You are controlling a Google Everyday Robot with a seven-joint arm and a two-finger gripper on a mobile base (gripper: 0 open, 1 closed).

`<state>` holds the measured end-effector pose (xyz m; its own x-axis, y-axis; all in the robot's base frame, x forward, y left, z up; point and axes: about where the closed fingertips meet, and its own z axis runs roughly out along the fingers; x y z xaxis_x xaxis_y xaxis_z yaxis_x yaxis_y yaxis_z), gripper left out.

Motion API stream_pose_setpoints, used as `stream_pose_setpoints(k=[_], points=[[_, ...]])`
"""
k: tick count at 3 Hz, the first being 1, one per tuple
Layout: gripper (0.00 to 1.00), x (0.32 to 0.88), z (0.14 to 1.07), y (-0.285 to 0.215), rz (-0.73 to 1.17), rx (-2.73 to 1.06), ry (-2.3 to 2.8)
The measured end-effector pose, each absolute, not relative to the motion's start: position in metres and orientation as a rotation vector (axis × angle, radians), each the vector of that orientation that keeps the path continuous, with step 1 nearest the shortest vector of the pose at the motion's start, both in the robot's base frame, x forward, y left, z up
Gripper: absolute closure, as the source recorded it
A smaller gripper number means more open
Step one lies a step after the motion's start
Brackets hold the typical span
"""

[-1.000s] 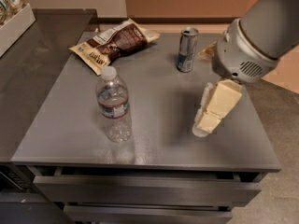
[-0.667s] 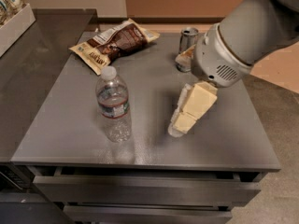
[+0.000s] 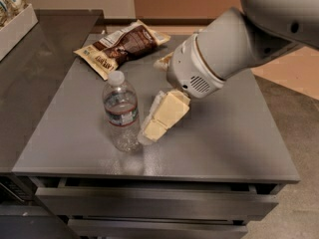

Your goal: Knock water bottle over

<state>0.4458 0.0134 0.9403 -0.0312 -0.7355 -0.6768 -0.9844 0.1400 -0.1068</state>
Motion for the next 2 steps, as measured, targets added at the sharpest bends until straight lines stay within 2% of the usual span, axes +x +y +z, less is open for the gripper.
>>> stream_pose_setpoints(k=[2], points=[[0.0, 0.448, 0.933, 0.059, 0.663, -1.633, 1.74]])
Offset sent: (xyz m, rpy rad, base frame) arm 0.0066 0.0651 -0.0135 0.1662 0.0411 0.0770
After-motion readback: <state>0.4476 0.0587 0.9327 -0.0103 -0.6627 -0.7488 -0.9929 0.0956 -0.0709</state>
